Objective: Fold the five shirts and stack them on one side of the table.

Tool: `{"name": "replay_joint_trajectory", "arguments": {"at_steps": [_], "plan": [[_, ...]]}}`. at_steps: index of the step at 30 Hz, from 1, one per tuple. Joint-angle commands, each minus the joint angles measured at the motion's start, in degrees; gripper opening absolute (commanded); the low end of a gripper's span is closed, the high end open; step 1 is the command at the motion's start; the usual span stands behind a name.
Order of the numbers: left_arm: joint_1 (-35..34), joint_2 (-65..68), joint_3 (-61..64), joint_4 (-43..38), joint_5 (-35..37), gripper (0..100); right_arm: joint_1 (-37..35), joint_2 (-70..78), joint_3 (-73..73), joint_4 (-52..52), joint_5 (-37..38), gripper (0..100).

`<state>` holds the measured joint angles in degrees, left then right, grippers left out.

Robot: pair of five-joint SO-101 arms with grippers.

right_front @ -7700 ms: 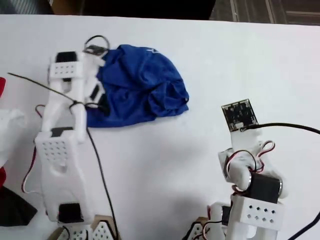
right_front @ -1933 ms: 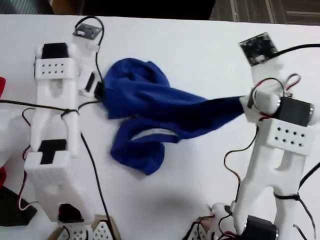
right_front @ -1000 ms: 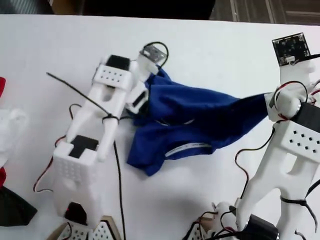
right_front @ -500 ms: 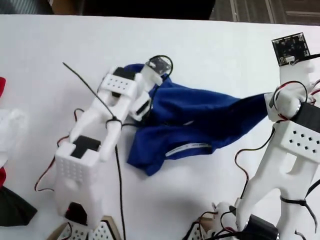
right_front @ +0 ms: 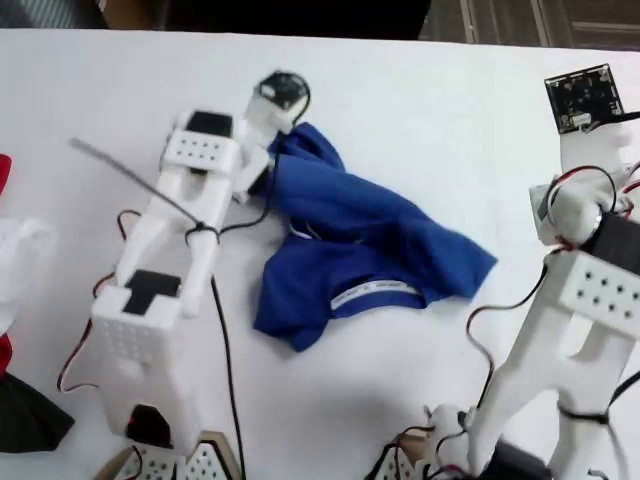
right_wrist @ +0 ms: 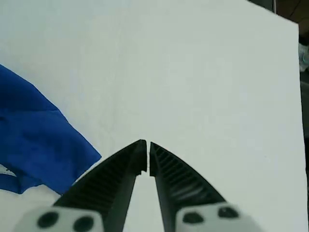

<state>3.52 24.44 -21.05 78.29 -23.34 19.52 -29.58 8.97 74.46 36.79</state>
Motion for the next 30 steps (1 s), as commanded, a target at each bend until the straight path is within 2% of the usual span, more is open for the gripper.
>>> {"name": "replay_joint_trajectory", "arguments": {"at_steps": [1, 5, 9, 13, 17, 22, 24, 28, 30], "plan": [[1.05, -6.68, -5.41, 9.41, 0.09, 3, -4.79, -6.99, 0.09, 3.38, -0.35, 2.0], [0.79, -7.74, -5.49, 16.53, -0.09, 3, -9.89, -9.36, 10.29, 4.44, -0.44, 2.1], [-2.99, -7.82, -5.49, 19.78, -2.64, 3, -10.51, -6.99, 28.13, -6.99, -0.44, 2.8], [-9.05, -7.21, -4.09, 17.49, -6.59, 3, -10.86, -4.18, 38.77, -15.87, -1.41, 15.1], [-11.52, -7.30, 2.77, 13.19, -11.16, 5, -12.88, -1.89, 40.00, -16.66, -3.52, 24.7], [-12.92, -7.74, 8.75, 9.67, -15.38, 23, -17.01, -1.71, 39.91, -16.40, -4.13, 24.7], [-14.68, -7.91, 7.69, 9.49, -16.35, 29, -17.71, -1.71, 39.91, -16.31, -4.40, 24.7], [-20.22, -7.91, -0.31, 12.40, -17.14, 30, -17.36, -1.71, 40.18, -16.22, -5.71, 24.7], [-21.63, -7.47, -3.56, 15.82, -20.04, 30, -17.36, -1.71, 40.18, -15.08, -5.71, 24.7]]}}
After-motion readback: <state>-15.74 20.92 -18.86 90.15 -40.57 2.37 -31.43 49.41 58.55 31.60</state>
